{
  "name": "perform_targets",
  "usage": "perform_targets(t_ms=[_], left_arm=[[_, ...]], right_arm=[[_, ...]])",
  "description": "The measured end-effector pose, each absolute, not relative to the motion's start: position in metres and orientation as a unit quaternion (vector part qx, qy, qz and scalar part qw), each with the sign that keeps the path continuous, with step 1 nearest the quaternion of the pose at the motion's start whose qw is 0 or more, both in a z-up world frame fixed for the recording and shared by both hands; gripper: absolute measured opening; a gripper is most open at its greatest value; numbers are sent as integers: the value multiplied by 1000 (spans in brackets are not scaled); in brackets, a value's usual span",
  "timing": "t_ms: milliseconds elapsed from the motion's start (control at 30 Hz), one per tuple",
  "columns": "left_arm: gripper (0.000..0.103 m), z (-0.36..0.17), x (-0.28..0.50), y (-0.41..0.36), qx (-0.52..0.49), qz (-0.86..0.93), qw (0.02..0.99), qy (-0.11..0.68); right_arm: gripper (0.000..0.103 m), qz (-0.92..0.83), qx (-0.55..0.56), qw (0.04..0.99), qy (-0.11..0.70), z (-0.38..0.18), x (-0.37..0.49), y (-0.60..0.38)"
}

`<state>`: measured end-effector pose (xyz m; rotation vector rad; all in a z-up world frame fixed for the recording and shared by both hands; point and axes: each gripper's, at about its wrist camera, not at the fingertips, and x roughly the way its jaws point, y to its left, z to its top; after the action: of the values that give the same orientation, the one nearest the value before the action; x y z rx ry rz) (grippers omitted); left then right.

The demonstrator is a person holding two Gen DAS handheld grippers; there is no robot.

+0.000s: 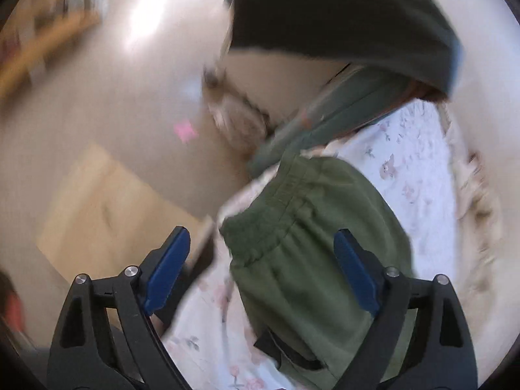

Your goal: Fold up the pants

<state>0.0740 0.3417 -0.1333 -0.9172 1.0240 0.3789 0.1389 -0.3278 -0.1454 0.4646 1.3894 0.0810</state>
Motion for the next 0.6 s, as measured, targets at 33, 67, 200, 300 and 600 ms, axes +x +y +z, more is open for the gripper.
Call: perform_targets(t_ms=[33,67,200,300,600], left_arm=[[88,-149,66,349,-455,163,739,470],[88,-165,57,353,-481,170,716,476],[88,-194,48,346,-516,164,685,487],[86,-203,71,330,-517,121,697,482],[56,-255,83,326,-567,94,658,487]], right_arm=[[56,34,207,745,633,-143,138,-324],[56,32,207,746,633,-141,136,-322],[56,27,236,741,628,-140,123,-323],[56,19,237,737,633,-146,119,-317],[56,1,224,737,637,-148,97,-328]])
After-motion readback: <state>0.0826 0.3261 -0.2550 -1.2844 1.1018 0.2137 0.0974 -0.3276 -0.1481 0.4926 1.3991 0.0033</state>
